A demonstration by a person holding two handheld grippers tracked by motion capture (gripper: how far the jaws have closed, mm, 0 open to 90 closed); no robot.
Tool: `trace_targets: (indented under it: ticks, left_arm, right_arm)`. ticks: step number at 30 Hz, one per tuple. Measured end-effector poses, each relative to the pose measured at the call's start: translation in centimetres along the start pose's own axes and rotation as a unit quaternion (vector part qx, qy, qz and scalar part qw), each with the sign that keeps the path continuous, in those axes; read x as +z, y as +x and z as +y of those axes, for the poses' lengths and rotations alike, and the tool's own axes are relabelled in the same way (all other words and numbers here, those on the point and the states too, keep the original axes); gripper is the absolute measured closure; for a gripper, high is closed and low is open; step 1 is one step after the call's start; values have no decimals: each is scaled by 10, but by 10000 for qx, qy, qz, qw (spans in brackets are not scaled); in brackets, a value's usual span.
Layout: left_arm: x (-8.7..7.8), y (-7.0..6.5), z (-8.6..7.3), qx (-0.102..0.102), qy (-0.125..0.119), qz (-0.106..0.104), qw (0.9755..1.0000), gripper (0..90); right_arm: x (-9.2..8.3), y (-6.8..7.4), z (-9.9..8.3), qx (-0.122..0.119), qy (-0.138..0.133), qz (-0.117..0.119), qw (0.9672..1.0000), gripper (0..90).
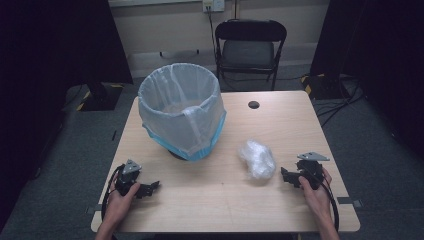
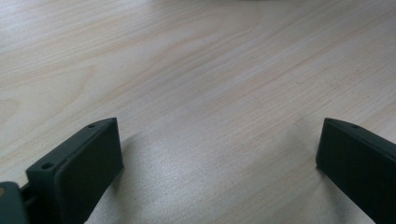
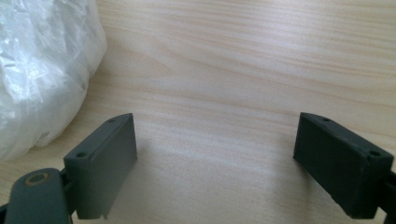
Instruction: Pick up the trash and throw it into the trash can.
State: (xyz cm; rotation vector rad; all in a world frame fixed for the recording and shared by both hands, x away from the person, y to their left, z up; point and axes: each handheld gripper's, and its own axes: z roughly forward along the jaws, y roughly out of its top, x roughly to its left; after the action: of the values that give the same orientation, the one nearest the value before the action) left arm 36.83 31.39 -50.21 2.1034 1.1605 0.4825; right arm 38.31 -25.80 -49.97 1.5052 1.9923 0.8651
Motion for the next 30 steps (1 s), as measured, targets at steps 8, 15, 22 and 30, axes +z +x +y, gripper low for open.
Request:
trace_targets:
  ticks: [8, 15, 22, 30]
  left_arm:
    - [0, 0, 0, 0, 0, -3, 10000, 0]
    - [0, 0, 0, 3, 1, -2, 10000, 0]
    - [0, 0, 0, 2, -1, -2, 10000, 0]
    - [0, 0, 0, 14, 9, 0, 10000, 0]
  right_arm:
    - [0, 0, 0, 16, -8, -5, 10000, 131]
    - [-7, 2, 6, -20, -144, -66, 9999, 175]
    - [-31, 7, 25, -220, -453, 0, 9987, 169]
    - [-42, 30, 56, -361, -598, 653, 9954, 155]
